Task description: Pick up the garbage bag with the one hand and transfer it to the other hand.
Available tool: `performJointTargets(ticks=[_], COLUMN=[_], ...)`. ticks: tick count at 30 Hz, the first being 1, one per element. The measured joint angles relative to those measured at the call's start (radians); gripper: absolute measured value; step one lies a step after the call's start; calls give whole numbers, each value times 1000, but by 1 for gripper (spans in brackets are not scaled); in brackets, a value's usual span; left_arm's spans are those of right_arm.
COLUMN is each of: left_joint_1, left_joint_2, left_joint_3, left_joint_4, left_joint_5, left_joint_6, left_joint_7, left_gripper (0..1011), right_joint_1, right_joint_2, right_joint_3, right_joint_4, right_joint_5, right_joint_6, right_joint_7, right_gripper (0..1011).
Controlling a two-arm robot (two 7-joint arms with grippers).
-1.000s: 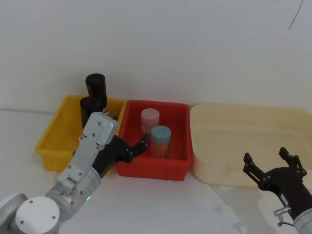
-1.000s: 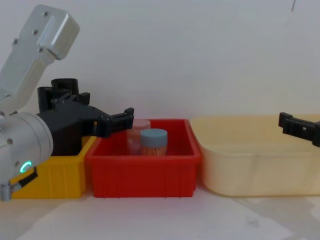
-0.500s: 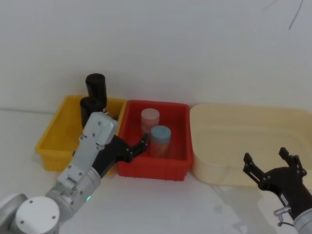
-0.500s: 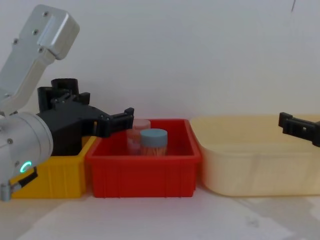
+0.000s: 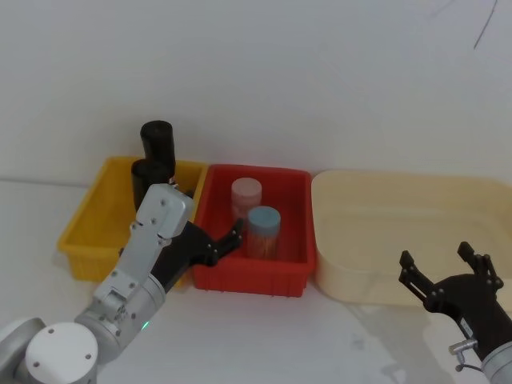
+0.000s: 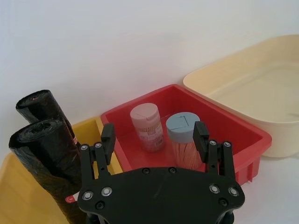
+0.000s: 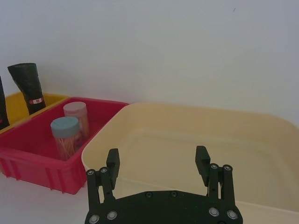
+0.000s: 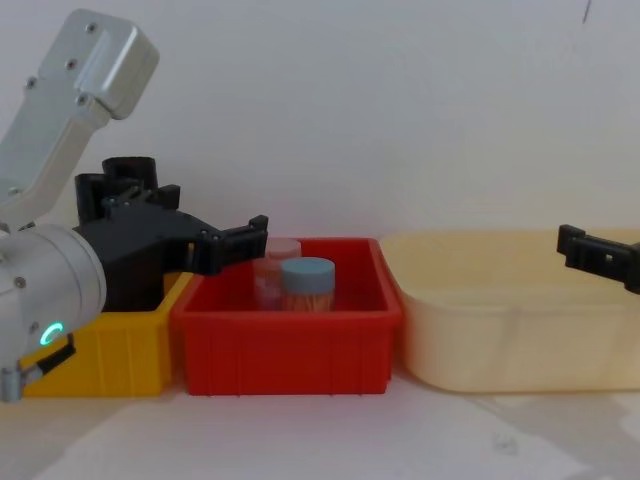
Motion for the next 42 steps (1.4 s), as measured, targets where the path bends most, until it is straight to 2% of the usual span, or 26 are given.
performJointTargets(ticks=[31,35,42], left_joint_1=[-4,-24,-85], left_joint_2=[-1,-3,-4], left_joint_3=[0,1,-3], left_joint_4=[2,10,15], left_joint_5=[0,-1,-30], left_joint_6=[2,22,112], left_joint_7=[-1,-17,-68], left_gripper=[1001,1001,1001], right_joint_1=[5,25,96], right_joint_2=[-1,-5,-19], right_joint_3=[-1,-7,-31], right_joint_4=[1,11,38], right_joint_5=[0,1,17], right_joint_6=[3,20,91], right_joint_7=[1,12,50], right_gripper=[1000,1000,1000])
